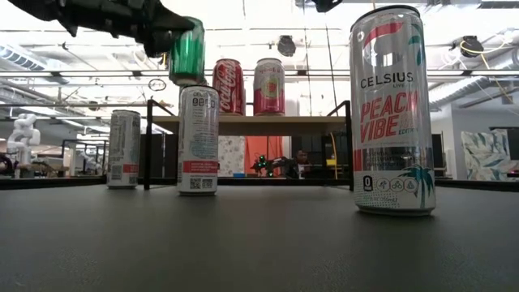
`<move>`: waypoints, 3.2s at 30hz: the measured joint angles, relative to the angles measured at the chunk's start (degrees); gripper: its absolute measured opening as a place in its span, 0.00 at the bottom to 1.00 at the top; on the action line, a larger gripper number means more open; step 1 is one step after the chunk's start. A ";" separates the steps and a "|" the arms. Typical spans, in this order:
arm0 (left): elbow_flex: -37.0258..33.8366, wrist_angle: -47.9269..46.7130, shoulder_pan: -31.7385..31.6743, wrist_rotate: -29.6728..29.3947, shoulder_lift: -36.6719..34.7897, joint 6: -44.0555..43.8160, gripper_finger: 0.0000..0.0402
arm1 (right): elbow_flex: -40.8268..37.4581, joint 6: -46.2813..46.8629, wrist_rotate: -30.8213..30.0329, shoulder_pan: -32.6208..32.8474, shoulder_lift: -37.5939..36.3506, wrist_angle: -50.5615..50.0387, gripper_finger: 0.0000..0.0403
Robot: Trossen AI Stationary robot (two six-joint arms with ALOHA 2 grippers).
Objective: Place canned beverage on shelf
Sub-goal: Put the green soda can on the shelf aligned with the other green soda cans
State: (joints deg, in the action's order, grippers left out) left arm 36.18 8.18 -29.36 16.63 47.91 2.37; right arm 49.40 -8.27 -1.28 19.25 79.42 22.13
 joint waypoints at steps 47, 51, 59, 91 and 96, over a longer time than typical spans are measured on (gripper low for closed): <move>-11.74 13.38 -12.02 11.25 0.75 0.94 0.73 | -2.64 0.20 0.07 0.11 0.00 4.66 0.89; -12.24 16.08 -12.65 11.38 0.66 -0.11 0.73 | -2.64 0.24 0.07 0.17 0.00 4.65 0.89; -12.24 15.52 -14.54 11.38 1.18 -0.17 0.73 | -2.64 0.15 0.07 0.15 0.00 4.66 0.89; -11.87 17.45 -14.87 8.71 4.25 1.03 0.73 | -2.60 0.06 0.07 0.15 0.00 4.68 0.89; -11.72 17.91 -14.87 8.54 5.20 1.07 0.78 | -2.60 0.04 0.07 0.15 0.02 4.68 0.89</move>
State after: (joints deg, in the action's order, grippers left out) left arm 24.47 26.08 -44.23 25.17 53.12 3.44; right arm 46.81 -8.23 -1.21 19.40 79.44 26.81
